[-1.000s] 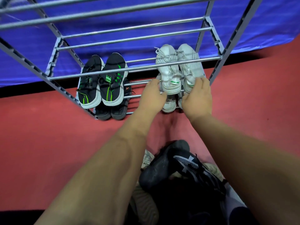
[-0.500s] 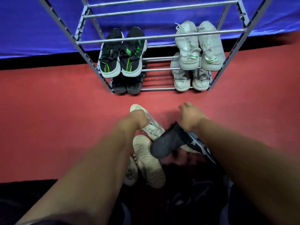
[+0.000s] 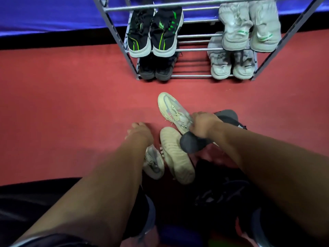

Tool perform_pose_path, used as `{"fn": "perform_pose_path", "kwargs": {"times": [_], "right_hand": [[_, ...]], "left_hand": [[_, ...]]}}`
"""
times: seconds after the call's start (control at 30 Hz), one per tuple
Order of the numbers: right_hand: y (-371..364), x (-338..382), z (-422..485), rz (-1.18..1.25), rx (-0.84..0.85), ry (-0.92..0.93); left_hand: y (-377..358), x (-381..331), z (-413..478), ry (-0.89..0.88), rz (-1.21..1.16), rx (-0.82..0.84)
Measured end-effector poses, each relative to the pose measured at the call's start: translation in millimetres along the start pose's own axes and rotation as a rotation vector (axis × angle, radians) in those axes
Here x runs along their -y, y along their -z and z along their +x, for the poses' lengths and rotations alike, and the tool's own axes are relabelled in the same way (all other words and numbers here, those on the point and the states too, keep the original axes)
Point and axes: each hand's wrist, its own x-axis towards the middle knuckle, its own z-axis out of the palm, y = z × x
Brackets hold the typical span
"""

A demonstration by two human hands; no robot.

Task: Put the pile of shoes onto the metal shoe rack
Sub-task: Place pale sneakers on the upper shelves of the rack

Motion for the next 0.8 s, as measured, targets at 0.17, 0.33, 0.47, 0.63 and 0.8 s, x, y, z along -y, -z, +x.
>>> {"fn": "perform_pose_path", "kwargs": {"times": [0.17, 0.33, 0.47, 0.63, 0.8], "right_hand": [[-8.1, 17.9, 18.7, 0.054, 0.049, -0.001], [-14.1, 31.4, 37.5, -0.019, 0.072, -0.086], [-23.8, 37.4, 48.0, -0.090, 0.050, -0.119], [-27.3, 42.8, 56.4, -0.041, 0.034, -0.140], [-26.2, 37.1, 59.4, 0.138, -0.038, -0.116]], "left_hand": [[-9.0, 21.5, -12.7, 0.009, -0.127, 0.258], [-37.6, 8.1, 0.7, -0.048, -0.057, 0.216], [-65.2, 0.7, 55.2, -0.085, 0.026, 0.297], [-28.1, 11.7, 26.4, 0.025, -0.582, -0.012], [16.6, 10.5, 46.4, -0.079, -0.579, -0.143]]}}
